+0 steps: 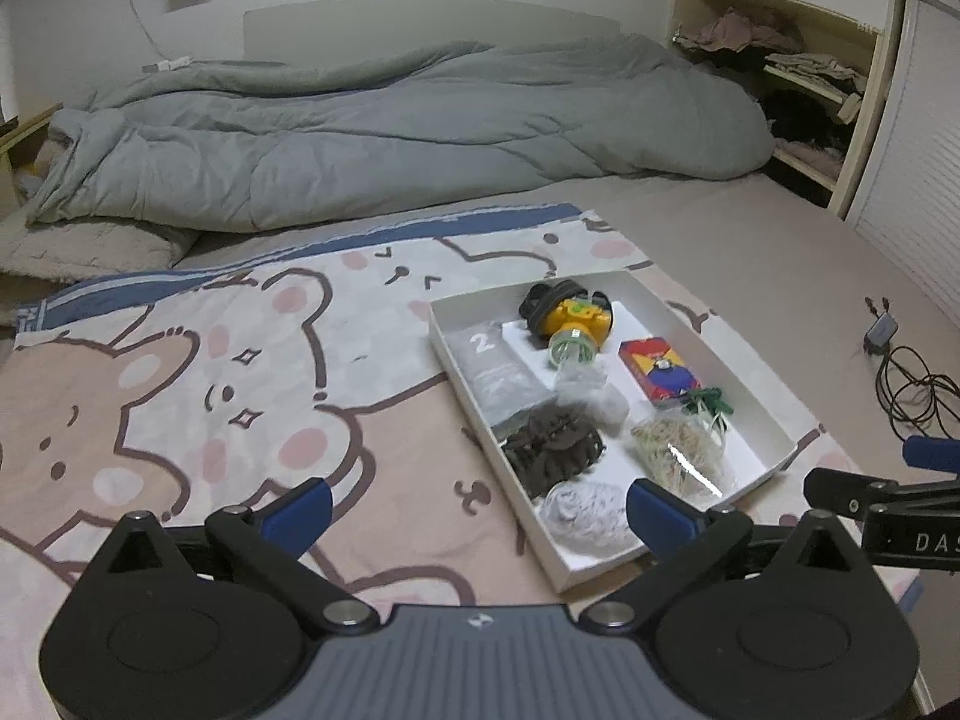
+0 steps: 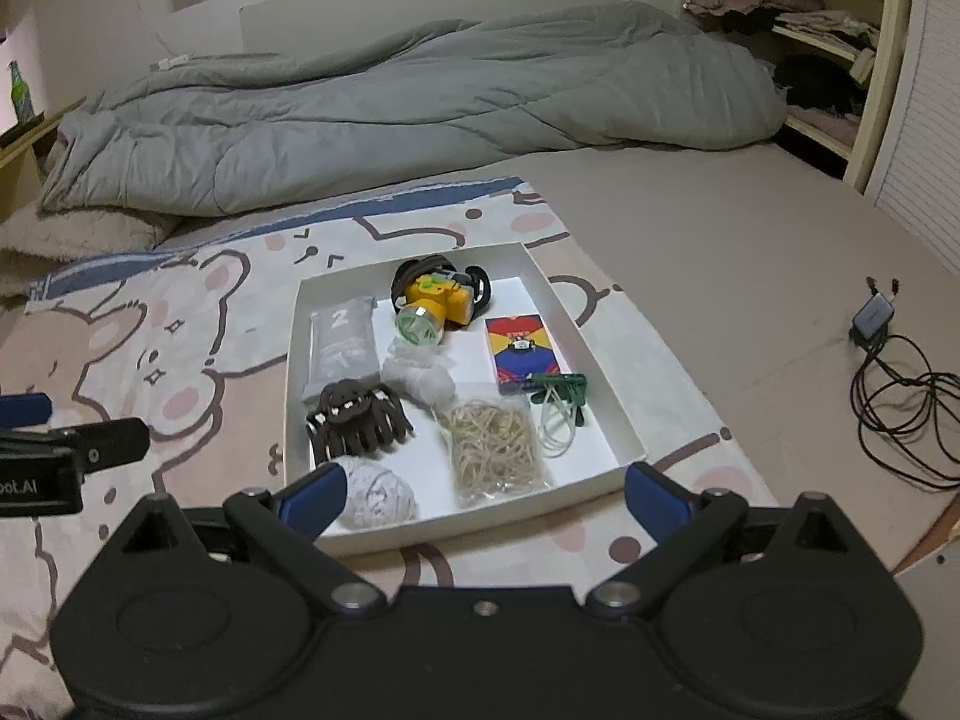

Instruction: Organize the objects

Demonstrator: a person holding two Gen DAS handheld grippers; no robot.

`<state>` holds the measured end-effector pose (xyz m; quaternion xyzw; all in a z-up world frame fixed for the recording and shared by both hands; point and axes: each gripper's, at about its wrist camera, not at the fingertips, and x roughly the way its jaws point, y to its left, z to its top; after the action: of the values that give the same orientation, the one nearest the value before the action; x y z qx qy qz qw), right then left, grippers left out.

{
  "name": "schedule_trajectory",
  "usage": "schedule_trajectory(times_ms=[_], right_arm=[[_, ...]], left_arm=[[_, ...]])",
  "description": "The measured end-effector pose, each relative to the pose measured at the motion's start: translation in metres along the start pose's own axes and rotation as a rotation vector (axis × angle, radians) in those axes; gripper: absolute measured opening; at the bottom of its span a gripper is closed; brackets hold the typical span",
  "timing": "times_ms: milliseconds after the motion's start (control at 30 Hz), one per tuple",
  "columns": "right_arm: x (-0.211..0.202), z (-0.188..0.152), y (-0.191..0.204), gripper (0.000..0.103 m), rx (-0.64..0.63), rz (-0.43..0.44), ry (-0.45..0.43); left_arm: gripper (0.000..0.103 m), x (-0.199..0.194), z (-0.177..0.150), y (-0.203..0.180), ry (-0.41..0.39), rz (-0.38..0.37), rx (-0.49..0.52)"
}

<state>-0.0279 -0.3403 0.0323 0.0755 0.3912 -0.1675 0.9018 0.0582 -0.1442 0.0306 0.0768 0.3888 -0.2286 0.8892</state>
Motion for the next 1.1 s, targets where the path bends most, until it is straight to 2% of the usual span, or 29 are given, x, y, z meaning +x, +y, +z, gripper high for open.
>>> schedule_trajectory(times_ms=[267,467,867,1100], right_arm=[[-0.006,-0.012,0.0,0.1,-0.032,-0.064,-0.022],[-0.01,-0.015,-0.005,0.1,0.001,-0.104,-0.031],[-0.016,-0.018,0.004,0.1,-0.042,-0.108,-0.051],[-0.018,-0.018,-0.001,0.1,-0.022,-0.098,-0.056]], left_arm=[[0.103,-0.001,-0.011,0.011,0.038,0.023,-0.014],[0.103,0.0,-0.015,0.016,0.054,0.049,-0.026],[0.103,-0.002,-0.017,0.016,0.04,0.077,-0.007],[0.103,-0.001,-0.017,0.014,0.042,0.082,-0.006]])
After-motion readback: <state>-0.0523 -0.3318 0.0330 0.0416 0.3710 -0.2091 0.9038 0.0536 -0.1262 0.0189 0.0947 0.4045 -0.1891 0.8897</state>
